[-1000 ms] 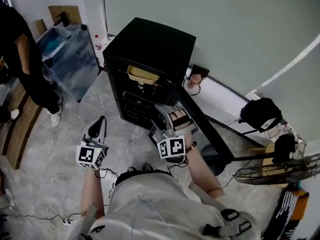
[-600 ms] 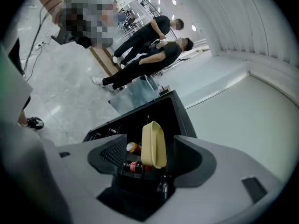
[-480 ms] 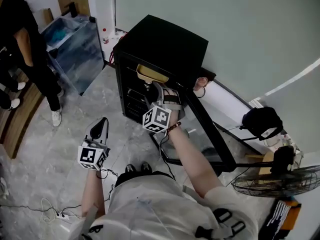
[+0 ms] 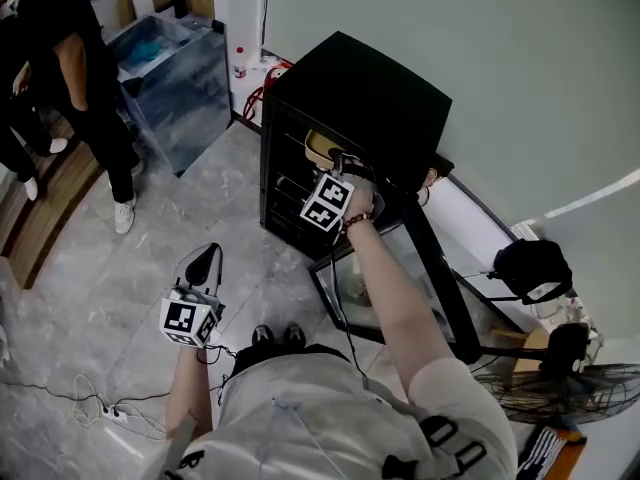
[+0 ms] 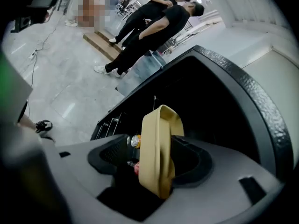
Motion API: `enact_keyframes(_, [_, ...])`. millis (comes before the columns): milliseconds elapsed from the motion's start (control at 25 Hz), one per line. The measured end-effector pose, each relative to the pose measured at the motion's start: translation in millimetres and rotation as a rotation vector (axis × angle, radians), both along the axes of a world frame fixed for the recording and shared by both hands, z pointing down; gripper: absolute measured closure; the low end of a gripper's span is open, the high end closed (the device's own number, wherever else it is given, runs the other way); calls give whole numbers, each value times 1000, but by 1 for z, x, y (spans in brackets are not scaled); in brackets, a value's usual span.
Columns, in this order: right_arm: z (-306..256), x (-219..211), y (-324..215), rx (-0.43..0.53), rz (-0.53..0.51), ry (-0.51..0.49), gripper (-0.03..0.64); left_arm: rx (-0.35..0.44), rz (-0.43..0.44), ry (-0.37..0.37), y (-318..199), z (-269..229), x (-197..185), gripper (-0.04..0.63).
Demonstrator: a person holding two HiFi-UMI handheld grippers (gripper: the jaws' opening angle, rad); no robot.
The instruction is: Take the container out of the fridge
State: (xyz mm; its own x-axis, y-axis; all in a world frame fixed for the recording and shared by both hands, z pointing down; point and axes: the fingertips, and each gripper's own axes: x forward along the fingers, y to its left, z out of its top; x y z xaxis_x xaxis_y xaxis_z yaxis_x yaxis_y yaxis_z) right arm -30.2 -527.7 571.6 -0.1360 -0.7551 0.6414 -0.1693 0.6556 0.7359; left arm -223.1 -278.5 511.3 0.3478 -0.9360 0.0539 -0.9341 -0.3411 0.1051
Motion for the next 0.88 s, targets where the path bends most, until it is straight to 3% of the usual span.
enact_keyframes(240, [18, 5, -12, -60, 15, 56, 318, -8, -15, 2, 1, 3, -8, 589])
enact_keyframes(320, [22, 11, -13, -75, 28, 78, 386, -10, -19, 6, 2, 4, -9, 589])
enact_keyframes(400, [24, 15, -13, -77, 34, 96, 512, -10, -22, 13, 4, 4, -9, 589])
enact_keyframes(440, [23, 17, -13, -83, 36, 97, 526, -7, -21, 16, 4, 3, -9, 589])
enact_keyframes(680, [12, 9, 8, -134, -8, 83, 529, 1, -19, 19, 6, -1, -13, 589])
enact_keyframes(880, [-5, -11, 55, -185, -90, -14, 529, 7, -9, 25, 3, -4, -11, 589])
